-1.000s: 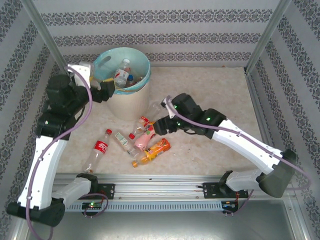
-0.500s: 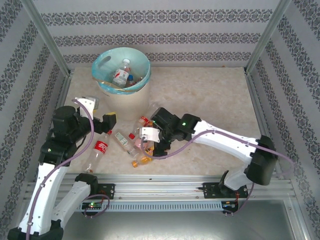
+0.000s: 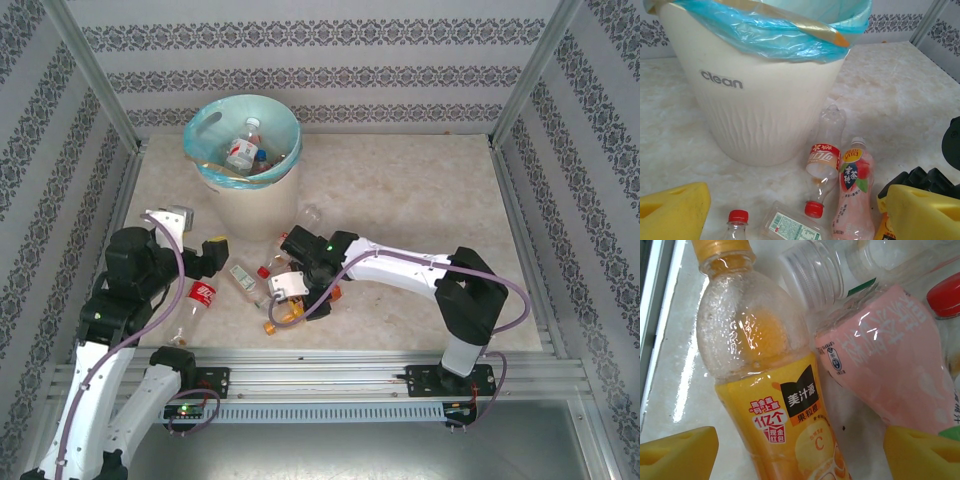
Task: Put the plastic bottles in the bin
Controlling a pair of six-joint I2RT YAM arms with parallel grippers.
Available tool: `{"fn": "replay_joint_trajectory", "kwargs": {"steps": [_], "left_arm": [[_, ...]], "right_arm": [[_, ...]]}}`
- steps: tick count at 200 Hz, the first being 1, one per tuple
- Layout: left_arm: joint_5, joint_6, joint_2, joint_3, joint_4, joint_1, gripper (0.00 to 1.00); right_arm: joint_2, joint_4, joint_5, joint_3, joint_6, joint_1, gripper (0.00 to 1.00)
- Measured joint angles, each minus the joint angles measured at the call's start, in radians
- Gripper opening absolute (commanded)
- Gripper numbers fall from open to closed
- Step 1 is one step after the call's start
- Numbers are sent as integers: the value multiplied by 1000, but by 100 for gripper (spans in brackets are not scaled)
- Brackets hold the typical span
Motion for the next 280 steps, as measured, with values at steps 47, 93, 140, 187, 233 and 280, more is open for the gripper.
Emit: {"fn": "replay_joint_trajectory", "kwargs": {"steps": [47,93,140,187,233,280], "left_arm": [[-23,-7,-4,-10,0,0,92],[-26,-22,-2,-32,1,0,92],[-34,-26,6,-32,1,0,92],[-42,-25,6,-32,2,0,93],[-44,-25,12,-29,5,0,93],[-32,-41,18,-10,59,0,95]], "right_arm": [[1,53,5,-76,-11,0,83],[28,102,41,-116,-11,11,82],[66,137,88,-117,-22,11,74],[69,151,102,-128,-37,11,60],[7,135,117,-178,-35,11,58],[-160,86,123,-202,16,11,57]]}}
